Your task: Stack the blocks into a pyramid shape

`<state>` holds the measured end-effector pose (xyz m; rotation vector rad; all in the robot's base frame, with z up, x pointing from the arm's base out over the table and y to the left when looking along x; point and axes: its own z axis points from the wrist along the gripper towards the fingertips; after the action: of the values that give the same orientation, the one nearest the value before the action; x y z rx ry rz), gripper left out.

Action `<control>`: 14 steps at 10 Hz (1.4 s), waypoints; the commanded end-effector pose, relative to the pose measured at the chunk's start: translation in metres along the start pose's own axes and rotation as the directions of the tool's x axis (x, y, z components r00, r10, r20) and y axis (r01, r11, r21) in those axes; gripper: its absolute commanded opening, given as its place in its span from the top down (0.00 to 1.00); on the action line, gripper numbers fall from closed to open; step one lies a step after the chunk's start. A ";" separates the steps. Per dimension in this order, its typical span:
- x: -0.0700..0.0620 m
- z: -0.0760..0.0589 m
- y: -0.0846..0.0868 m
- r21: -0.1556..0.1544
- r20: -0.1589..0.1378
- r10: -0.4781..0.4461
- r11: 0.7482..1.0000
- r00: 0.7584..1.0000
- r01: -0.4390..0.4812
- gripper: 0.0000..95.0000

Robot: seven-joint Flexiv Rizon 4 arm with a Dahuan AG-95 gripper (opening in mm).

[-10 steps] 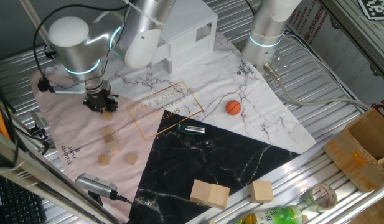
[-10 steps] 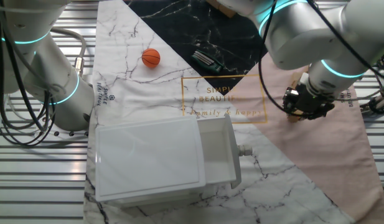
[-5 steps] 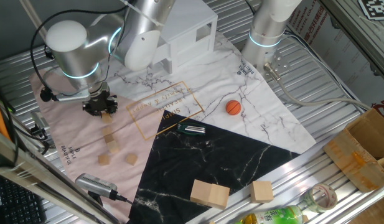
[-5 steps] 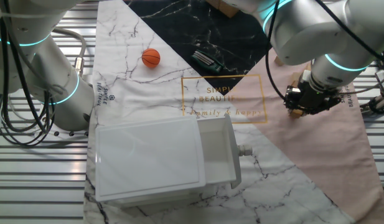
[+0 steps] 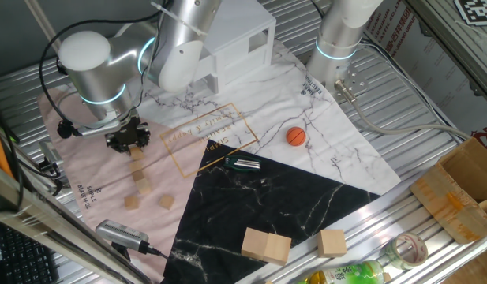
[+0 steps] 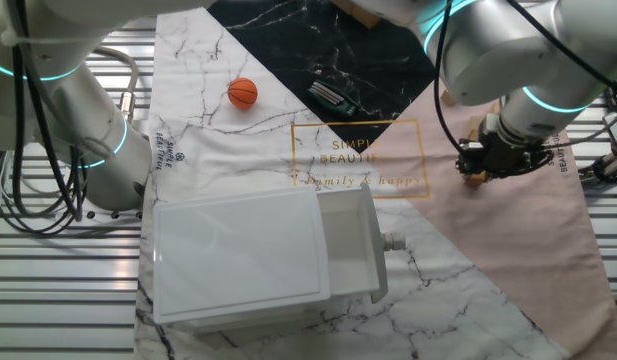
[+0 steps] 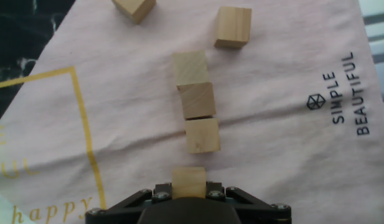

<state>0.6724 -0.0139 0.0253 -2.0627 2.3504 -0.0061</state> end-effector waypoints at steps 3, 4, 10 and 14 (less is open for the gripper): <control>0.001 0.002 -0.003 0.001 0.002 -0.020 1.000 1.000 0.020 1.00; 0.002 0.003 -0.005 -0.001 0.006 -0.024 1.000 1.000 0.024 1.00; -0.008 -0.001 -0.013 -0.008 -0.003 -0.020 1.000 1.000 0.020 1.00; -0.008 0.000 -0.014 -0.007 -0.003 -0.031 1.000 1.000 0.031 1.00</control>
<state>0.6874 -0.0074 0.0261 -2.1062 2.3213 -0.0016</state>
